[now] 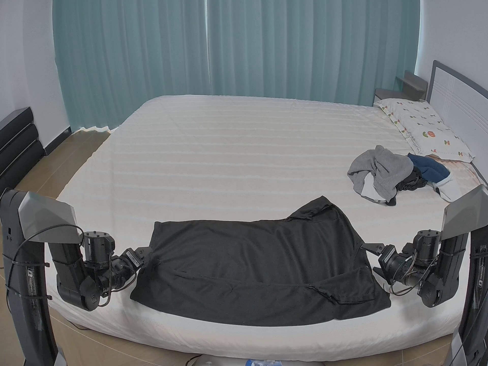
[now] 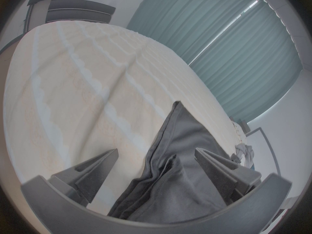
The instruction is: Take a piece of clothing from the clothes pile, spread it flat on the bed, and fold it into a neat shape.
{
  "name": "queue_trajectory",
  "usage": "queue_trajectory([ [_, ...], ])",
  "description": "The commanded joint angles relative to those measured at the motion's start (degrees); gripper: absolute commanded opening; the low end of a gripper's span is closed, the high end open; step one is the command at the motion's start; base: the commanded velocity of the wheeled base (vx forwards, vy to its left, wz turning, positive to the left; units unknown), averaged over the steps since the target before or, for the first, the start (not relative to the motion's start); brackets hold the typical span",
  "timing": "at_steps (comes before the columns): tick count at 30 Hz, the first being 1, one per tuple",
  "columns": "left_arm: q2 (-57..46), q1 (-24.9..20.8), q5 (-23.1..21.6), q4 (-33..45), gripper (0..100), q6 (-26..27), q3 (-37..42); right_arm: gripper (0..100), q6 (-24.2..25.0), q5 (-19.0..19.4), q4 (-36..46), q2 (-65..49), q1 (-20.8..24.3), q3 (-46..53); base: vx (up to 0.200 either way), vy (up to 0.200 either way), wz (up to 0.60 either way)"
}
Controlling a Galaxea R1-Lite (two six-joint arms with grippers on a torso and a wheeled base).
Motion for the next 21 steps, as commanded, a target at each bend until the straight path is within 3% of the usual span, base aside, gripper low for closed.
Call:
queue_trajectory([
  [1, -4.28, 0.58, -0.04, -0.06, 100, -1.91, -0.66, 100, 2.11, 0.61, -0.76, -0.04, -0.62, -0.73, 0.000, 0.000, 0.00],
  [6, -6.48, 0.58, -0.04, 1.61, 100, -2.26, -3.30, 100, 2.64, 1.57, -0.76, -0.21, -0.62, -0.12, 0.000, 0.000, 0.00],
  [11, -6.13, 0.76, -0.66, 11.01, 100, -2.00, -12.79, 100, 2.38, 1.40, -0.76, 0.05, -0.26, 0.15, 0.000, 0.000, 0.00],
  [14, -3.75, 1.81, -1.18, 23.23, 100, -2.44, -26.24, 100, 2.29, 1.31, -0.85, 0.14, -0.09, 0.50, 0.000, 0.000, 0.00],
  [21, 3.98, 2.08, -7.25, 30.44, 100, -1.83, -39.33, 100, 2.03, 1.40, -0.76, 0.32, 0.18, 0.50, 0.000, 0.000, 0.00],
])
